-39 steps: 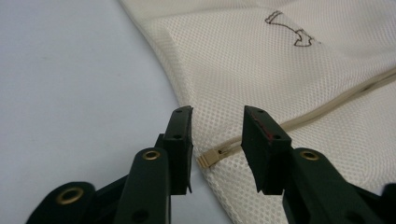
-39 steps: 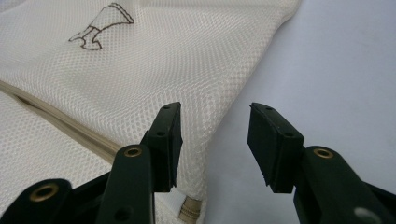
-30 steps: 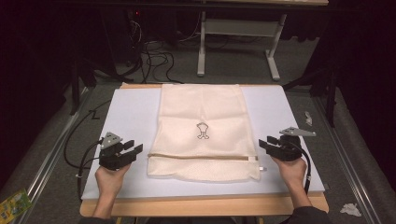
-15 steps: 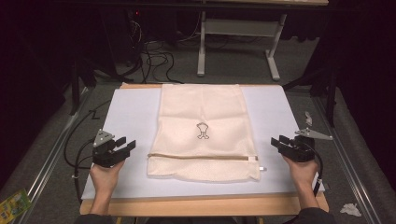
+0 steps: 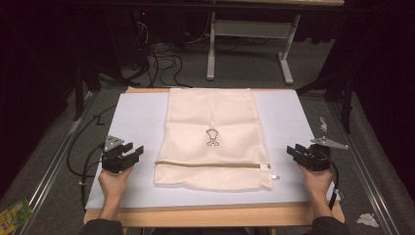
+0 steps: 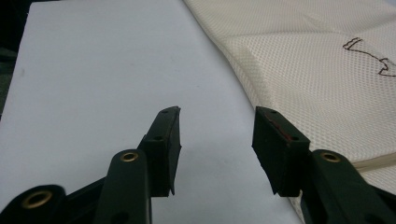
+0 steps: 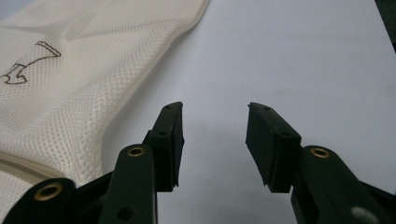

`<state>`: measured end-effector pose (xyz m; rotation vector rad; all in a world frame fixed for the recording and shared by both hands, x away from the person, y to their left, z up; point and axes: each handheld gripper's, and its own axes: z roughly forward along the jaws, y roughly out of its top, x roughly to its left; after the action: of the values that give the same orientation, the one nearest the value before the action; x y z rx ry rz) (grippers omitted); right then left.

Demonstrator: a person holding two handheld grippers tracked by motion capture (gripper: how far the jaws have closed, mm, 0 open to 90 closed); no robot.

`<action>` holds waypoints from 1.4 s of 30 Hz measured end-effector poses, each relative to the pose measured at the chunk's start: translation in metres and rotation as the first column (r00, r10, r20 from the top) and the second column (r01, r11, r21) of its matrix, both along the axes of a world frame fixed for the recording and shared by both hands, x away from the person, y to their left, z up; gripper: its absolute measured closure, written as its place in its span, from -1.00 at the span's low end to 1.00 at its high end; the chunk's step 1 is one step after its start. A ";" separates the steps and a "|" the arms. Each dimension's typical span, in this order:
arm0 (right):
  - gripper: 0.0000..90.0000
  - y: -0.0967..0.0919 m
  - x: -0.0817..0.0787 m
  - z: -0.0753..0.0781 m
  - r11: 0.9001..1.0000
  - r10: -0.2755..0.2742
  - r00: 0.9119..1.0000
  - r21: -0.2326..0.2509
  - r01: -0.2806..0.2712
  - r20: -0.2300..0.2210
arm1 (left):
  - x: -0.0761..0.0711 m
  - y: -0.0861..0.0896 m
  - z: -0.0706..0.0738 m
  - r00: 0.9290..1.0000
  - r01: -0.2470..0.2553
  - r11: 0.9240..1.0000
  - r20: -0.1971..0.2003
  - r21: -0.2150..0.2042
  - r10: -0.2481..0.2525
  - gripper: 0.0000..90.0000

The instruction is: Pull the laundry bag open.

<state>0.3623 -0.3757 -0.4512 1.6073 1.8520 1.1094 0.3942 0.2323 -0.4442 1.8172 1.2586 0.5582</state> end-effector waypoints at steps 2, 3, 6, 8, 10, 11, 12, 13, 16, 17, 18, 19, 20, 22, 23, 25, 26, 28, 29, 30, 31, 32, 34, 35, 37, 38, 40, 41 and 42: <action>0.27 0.000 0.001 -0.002 1.000 0.000 1.000 -0.002 0.000 0.005 | 0.002 -0.001 -0.002 1.000 -0.004 1.000 -0.002 0.003 0.004 0.15; 0.27 0.000 0.001 -0.003 1.000 -0.003 1.000 -0.002 0.003 0.003 | 0.003 -0.001 -0.003 1.000 -0.007 1.000 0.000 0.004 0.007 0.15; 0.27 0.001 0.002 -0.005 1.000 -0.011 1.000 -0.011 0.011 0.003 | 0.007 -0.003 -0.006 1.000 -0.014 1.000 0.000 0.007 0.014 0.15; 0.27 0.001 0.003 -0.007 1.000 -0.014 1.000 -0.021 0.014 0.001 | 0.009 -0.004 -0.008 1.000 -0.013 1.000 -0.004 0.017 0.013 0.15; 0.27 0.002 0.004 -0.009 1.000 -0.019 1.000 -0.025 0.019 -0.005 | 0.012 -0.006 -0.011 1.000 -0.017 0.999 -0.009 0.030 0.018 0.14; 0.27 0.001 0.004 -0.010 0.999 -0.018 1.000 -0.030 0.018 -0.004 | 0.013 -0.006 -0.012 1.000 -0.019 0.999 -0.011 0.031 0.019 0.14; 0.27 0.001 0.004 -0.011 0.999 -0.021 1.000 -0.034 0.021 -0.006 | 0.014 -0.007 -0.013 1.000 -0.021 0.999 -0.007 0.034 0.021 0.14; 0.27 0.001 0.005 -0.012 0.999 -0.020 1.000 -0.039 0.020 -0.003 | 0.015 -0.007 -0.014 1.000 -0.020 0.999 -0.007 0.033 0.021 0.14; 0.27 0.001 0.006 -0.014 0.999 -0.027 1.000 -0.042 0.027 -0.008 | 0.018 -0.008 -0.016 1.000 -0.028 0.999 -0.006 0.033 0.028 0.13; 0.27 0.001 0.006 -0.015 0.999 -0.030 1.000 -0.043 0.030 -0.007 | 0.019 -0.009 -0.018 1.000 -0.031 0.999 -0.006 0.038 0.031 0.13; 0.27 0.001 0.007 -0.016 0.998 -0.031 1.000 -0.046 0.030 -0.008 | 0.020 -0.009 -0.019 0.999 -0.031 0.999 -0.008 0.041 0.031 0.13; 0.27 0.002 0.007 -0.017 0.998 -0.033 0.999 -0.048 0.032 -0.008 | 0.021 -0.010 -0.020 0.999 -0.036 0.998 -0.008 0.043 0.036 0.13; 0.27 0.002 0.007 -0.017 0.998 -0.033 0.999 -0.051 0.032 -0.007 | 0.022 -0.011 -0.021 0.999 -0.034 0.998 -0.011 0.045 0.034 0.13; 0.27 0.003 0.008 -0.019 0.998 -0.031 1.000 -0.060 0.031 -0.004 | 0.023 -0.011 -0.025 0.999 -0.042 0.999 -0.013 0.035 0.042 0.13; 0.27 0.004 0.008 -0.020 0.998 -0.031 1.000 -0.061 0.031 0.000 | 0.023 -0.011 -0.027 0.999 -0.045 0.998 -0.013 0.035 0.045 0.13; 0.27 0.005 0.008 -0.022 0.998 -0.039 0.999 -0.053 0.039 0.005 | 0.024 -0.011 -0.030 0.999 -0.050 0.998 -0.011 0.036 0.051 0.13; 0.27 0.004 0.008 -0.023 0.998 -0.038 0.999 -0.058 0.038 0.007 | 0.025 -0.011 -0.031 0.999 -0.052 0.998 -0.010 0.040 0.053 0.13; 0.27 0.005 0.008 -0.024 0.997 -0.042 0.999 -0.057 0.043 0.006 | 0.025 -0.011 -0.033 0.998 -0.058 0.997 -0.007 0.042 0.058 0.13; 0.27 0.005 0.008 -0.024 0.997 -0.040 0.999 -0.059 0.040 0.008 | 0.025 -0.011 -0.033 0.998 -0.059 0.997 -0.005 0.046 0.060 0.12; 0.27 0.005 0.007 -0.024 0.997 -0.036 0.999 -0.063 0.037 0.014 | 0.025 -0.011 -0.033 0.998 -0.061 0.997 -0.008 0.053 0.062 0.12; 0.27 0.005 0.007 -0.023 0.997 -0.034 0.999 -0.066 0.035 0.018 | 0.025 -0.012 -0.034 0.998 -0.065 0.996 -0.008 0.056 0.066 0.12; 0.27 0.005 0.007 -0.024 0.997 -0.034 0.999 -0.067 0.035 0.016 | 0.025 -0.012 -0.034 0.998 -0.066 0.996 -0.008 0.058 0.066 0.12; 0.27 0.005 0.007 -0.024 0.997 -0.034 0.999 -0.069 0.035 0.019 | 0.025 -0.013 -0.036 0.998 -0.062 0.996 -0.006 0.066 0.063 0.12; 0.26 0.005 0.007 -0.024 0.997 -0.034 0.999 -0.067 0.036 0.018 | 0.025 -0.013 -0.036 0.998 -0.062 0.996 -0.006 0.071 0.063 0.12; 0.24 0.005 0.007 -0.024 0.997 -0.038 0.999 -0.061 0.039 0.015 | 0.026 -0.015 -0.038 0.998 -0.064 0.995 -0.003 0.071 0.064 0.11; 0.23 0.005 0.007 -0.025 0.997 -0.039 0.999 -0.060 0.040 0.013 | 0.026 -0.016 -0.039 0.998 -0.062 0.995 -0.004 0.080 0.063 0.11; 0.21 0.005 0.007 -0.025 0.997 -0.044 0.999 -0.064 0.045 0.013 | 0.025 -0.016 -0.039 0.998 -0.062 0.995 0.002 0.083 0.062 0.11; 0.20 0.005 0.007 -0.025 0.997 -0.044 0.999 -0.067 0.045 0.012 | 0.025 -0.016 -0.039 0.998 -0.060 0.995 0.006 0.082 0.060 0.12; 0.19 0.006 0.007 -0.025 0.996 -0.045 0.999 -0.075 0.045 0.009 | 0.025 -0.016 -0.039 0.998 -0.056 0.995 0.005 0.083 0.056 0.12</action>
<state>0.3696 -0.3694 -0.4762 1.5929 1.8221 1.0132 0.4187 0.2160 -0.4833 1.8535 1.3052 0.6532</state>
